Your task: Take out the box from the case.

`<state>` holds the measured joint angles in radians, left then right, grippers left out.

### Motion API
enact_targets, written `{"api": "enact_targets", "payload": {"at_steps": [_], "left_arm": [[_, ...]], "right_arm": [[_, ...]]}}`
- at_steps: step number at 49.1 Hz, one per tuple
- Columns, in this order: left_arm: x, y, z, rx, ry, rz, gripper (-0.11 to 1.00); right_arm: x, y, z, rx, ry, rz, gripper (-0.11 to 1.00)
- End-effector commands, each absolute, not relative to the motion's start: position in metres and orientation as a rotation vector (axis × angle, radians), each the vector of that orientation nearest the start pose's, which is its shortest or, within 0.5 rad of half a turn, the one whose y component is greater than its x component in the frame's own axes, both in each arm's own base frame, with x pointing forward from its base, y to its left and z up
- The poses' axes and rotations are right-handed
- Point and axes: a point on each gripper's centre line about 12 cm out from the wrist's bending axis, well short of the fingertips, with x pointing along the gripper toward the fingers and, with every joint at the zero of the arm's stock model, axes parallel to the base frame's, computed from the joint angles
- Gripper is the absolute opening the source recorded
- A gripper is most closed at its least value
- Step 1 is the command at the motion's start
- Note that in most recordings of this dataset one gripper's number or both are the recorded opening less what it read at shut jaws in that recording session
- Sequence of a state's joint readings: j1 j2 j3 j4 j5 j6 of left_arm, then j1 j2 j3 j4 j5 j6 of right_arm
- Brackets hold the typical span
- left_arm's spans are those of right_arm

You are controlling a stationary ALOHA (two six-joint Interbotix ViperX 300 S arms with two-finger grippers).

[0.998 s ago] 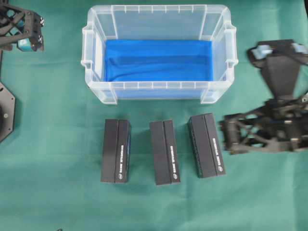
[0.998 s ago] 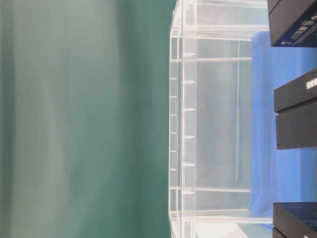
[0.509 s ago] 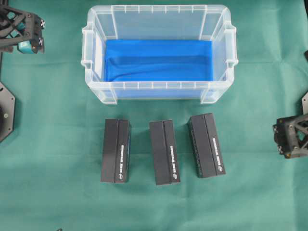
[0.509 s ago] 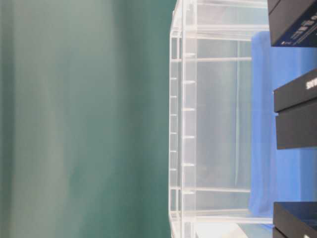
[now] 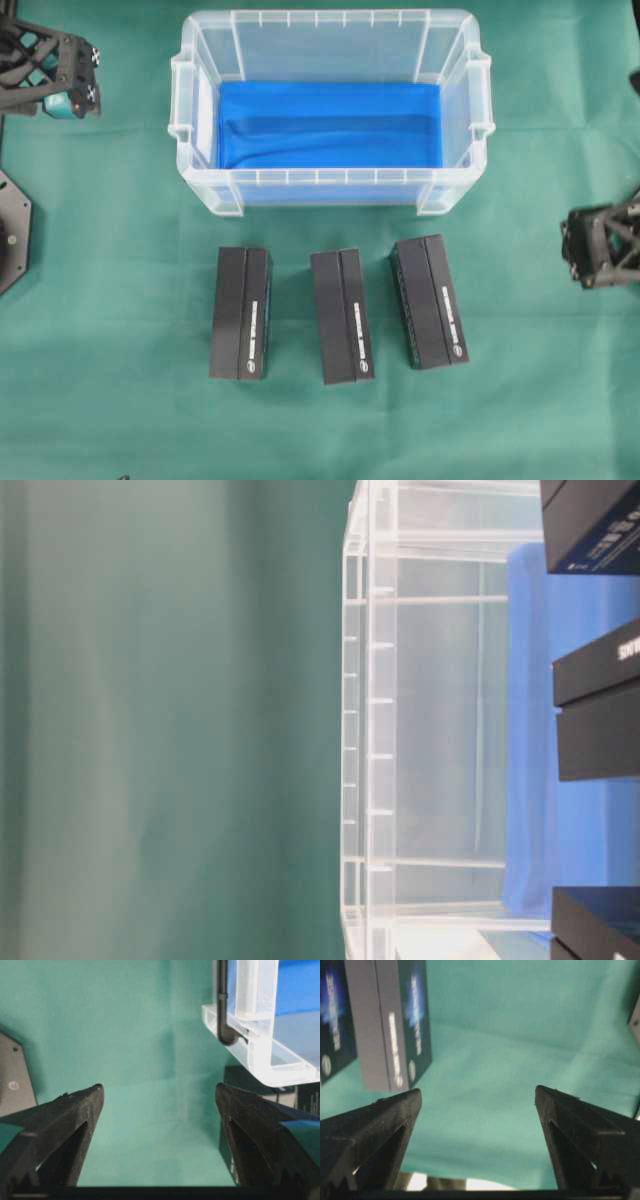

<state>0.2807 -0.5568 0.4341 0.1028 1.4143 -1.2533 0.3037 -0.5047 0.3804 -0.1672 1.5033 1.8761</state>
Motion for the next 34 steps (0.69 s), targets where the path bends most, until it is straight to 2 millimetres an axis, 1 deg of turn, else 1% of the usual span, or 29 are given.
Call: {"api": "enact_targets", "payload": {"at_steps": [1, 17, 34], "left_arm": [[0.212, 0.071, 0.342, -1.150, 0.909, 1.070, 0.91], [0.212, 0.069, 0.343, -1.147, 0.913, 1.063, 0.91], [0.212, 0.069, 0.343, -1.147, 0.913, 1.063, 0.91]], "right_arm": [[0.220, 0.035, 0.347, 1.257, 0.931, -1.085, 0.92], [0.218, -0.018, 0.348, 1.180, 0.924, -1.106, 0.92], [0.210, -0.073, 0.347, 1.136, 0.910, -1.146, 0.92]]}}
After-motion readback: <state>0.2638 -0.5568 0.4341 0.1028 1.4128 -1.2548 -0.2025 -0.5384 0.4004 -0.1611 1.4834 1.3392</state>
